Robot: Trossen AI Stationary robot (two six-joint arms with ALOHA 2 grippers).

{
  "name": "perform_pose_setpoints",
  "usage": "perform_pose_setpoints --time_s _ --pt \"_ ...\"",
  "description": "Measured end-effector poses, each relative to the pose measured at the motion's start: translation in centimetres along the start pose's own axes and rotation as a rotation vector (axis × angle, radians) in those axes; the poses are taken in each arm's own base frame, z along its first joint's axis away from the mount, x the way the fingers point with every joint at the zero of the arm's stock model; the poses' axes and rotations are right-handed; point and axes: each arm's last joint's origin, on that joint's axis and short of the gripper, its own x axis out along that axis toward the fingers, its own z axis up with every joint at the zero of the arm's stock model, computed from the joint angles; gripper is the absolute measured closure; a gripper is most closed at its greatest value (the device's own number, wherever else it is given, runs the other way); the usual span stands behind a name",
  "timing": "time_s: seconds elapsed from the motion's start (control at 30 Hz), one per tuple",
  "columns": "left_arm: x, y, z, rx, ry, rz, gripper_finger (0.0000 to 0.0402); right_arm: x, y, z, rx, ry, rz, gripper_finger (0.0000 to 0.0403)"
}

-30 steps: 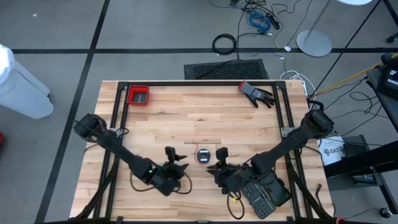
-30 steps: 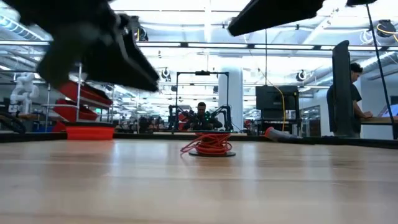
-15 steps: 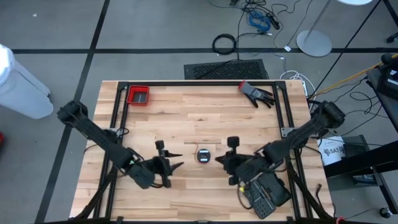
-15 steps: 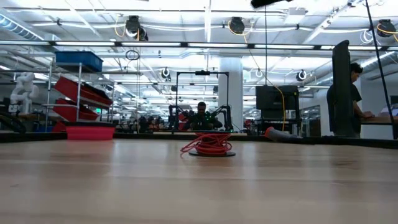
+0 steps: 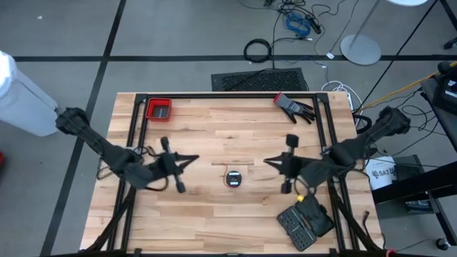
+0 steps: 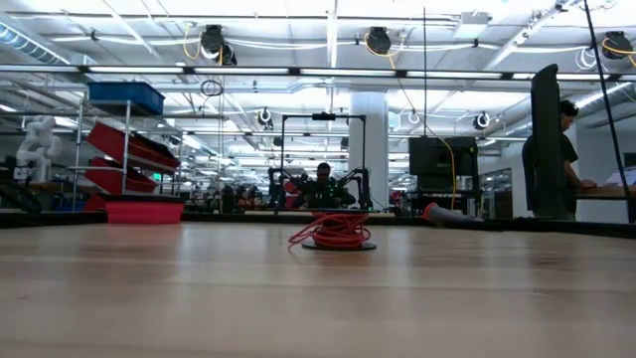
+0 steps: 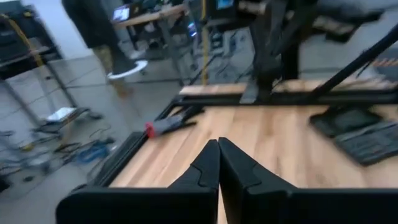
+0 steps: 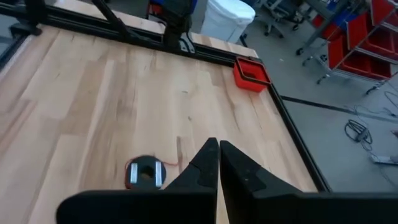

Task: Coil cords
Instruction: Return to Home Position

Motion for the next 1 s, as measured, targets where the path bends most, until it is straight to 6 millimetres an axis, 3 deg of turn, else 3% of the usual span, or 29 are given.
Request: perform_pose_setpoints --time_s 0.17,0.3,0.47,0.73,1.0 --pt "-2.5 1.9 1.5 -0.053 -0.066 -0.122 0.0398 -2.8 -1.6 -0.7 0.01 0.02 0.033 0.0403" --pt "-3.8 2.3 1.1 -0.043 -0.043 -0.201 0.0399 -4.5 -2.4 -1.2 0.036 0.021 0.062 0.0403" --pt "-4.2 1.6 -1.4 -0.036 0.032 -0.229 0.0399 -5.1 -1.9 -2.7 0.041 0.001 0.109 0.0403" --pt "-3.7 0.9 -6.5 -0.006 0.102 -0.171 0.04 -3.9 -0.7 -8.1 0.094 -0.085 0.135 0.0403" --pt "-2.9 1.3 -11.1 -0.089 0.091 -0.209 0.04 -3.2 -0.8 -12.5 0.14 -0.169 0.168 0.0403"
